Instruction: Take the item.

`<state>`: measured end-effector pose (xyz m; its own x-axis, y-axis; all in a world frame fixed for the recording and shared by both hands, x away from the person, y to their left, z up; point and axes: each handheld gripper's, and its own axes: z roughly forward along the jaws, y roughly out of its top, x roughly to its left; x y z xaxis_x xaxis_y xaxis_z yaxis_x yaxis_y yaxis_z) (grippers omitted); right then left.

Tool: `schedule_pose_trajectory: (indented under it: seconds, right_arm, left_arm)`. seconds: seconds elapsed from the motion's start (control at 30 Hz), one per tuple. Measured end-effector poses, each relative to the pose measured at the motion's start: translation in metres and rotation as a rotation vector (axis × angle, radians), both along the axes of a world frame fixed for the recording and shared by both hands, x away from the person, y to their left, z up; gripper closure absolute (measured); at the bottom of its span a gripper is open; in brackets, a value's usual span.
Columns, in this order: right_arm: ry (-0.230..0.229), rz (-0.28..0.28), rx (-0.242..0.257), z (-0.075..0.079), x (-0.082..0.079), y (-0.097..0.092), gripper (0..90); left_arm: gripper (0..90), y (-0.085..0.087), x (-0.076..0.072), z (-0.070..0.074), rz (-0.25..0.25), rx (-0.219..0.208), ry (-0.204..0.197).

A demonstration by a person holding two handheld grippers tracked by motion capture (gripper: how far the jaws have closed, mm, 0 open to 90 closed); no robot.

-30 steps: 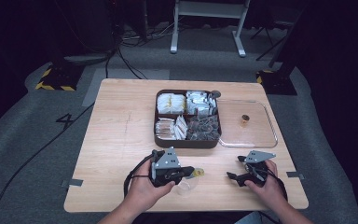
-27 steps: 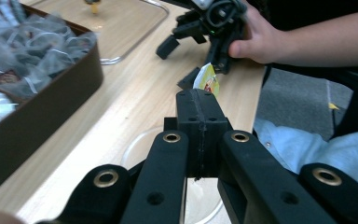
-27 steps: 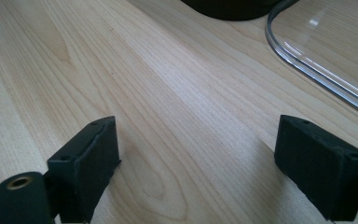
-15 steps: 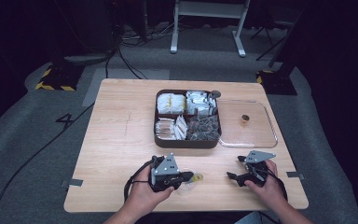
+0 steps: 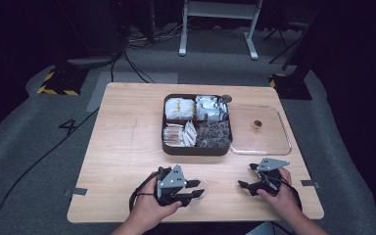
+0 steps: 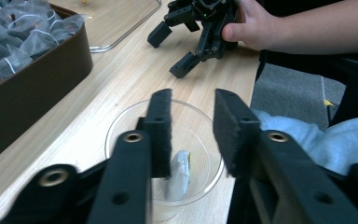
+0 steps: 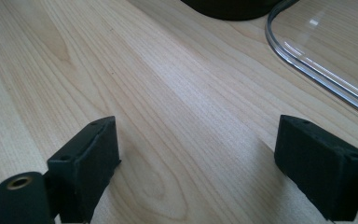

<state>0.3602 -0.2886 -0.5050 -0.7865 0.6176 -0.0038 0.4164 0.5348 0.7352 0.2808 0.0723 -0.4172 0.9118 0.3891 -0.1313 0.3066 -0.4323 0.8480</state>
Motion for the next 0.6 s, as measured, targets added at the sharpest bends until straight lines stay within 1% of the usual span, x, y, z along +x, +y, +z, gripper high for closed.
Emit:
schedule_pose_trajectory:
  seconds: [0.03,0.07,0.1,0.13,0.17,0.2,0.23,0.27,0.3,0.33,0.37,0.4,0.43,0.5,0.53,0.57,0.6]
  right_arm:
    - [0.000,0.000,0.000,0.000,0.000,0.000,13.8]
    - [0.000,0.000,0.000,0.000,0.000,0.000,13.8]
    - [0.000,0.000,0.000,0.000,0.000,0.000,13.8]
    - [0.000,0.000,0.000,0.000,0.000,0.000,13.8]
    - [0.000,0.000,0.000,0.000,0.000,0.000,13.8]
    - [0.000,0.000,0.000,0.000,0.000,0.000,13.8]
    - [0.000,0.000,0.000,0.000,0.000,0.000,13.8]
    - [0.000,0.000,0.000,0.000,0.000,0.000,13.8]
    - [0.000,0.000,0.000,0.000,0.000,0.000,13.8]
    - [0.000,0.000,0.000,0.000,0.000,0.000,13.8]
    - [0.000,0.000,0.000,0.000,0.000,0.000,13.8]
    - [0.000,0.000,0.000,0.000,0.000,0.000,13.8]
    - [0.000,0.000,0.000,0.000,0.000,0.000,13.8]
    - [0.000,0.000,-0.001,0.000,0.000,0.000,13.8]
    - [0.000,0.000,-0.001,0.000,0.000,0.000,13.8]
    - [0.000,0.000,-0.001,0.000,0.000,0.000,13.8]
    - [0.000,0.000,-0.001,0.000,0.000,0.000,13.8]
  left_arm:
    - [62.3,0.000,0.001,0.001,0.006,0.000,-0.005]
    - [57.7,0.000,0.002,0.002,0.019,0.004,-0.014]
    - [55.8,0.000,0.002,0.002,0.019,0.004,-0.014]
    - [53.8,0.002,0.005,0.005,0.040,0.007,-0.024]
    - [52.6,0.002,0.005,0.005,0.040,0.007,-0.024]
    - [49.7,0.004,0.007,0.008,0.054,0.012,-0.030]
    - [49.7,0.006,0.008,0.010,0.064,0.017,-0.031]
    - [47.6,0.008,0.009,0.012,0.077,0.032,-0.029]
    - [44.6,0.012,0.009,0.015,0.099,0.058,-0.039]
    - [42.9,0.012,0.009,0.015,0.099,0.058,-0.039]
    - [42.9,0.015,0.009,0.017,0.112,0.067,-0.041]
    - [39.1,0.018,0.010,0.017,0.120,0.068,-0.039]
    - [39.1,0.021,0.009,0.018,0.134,0.069,-0.041]
    - [36.0,0.028,0.010,0.019,0.154,0.091,-0.050]
    - [34.3,0.035,0.010,0.018,0.177,0.117,-0.054]
    - [33.8,0.035,0.010,0.018,0.177,0.117,-0.054]
    - [33.8,0.039,0.010,0.017,0.191,0.123,-0.051]
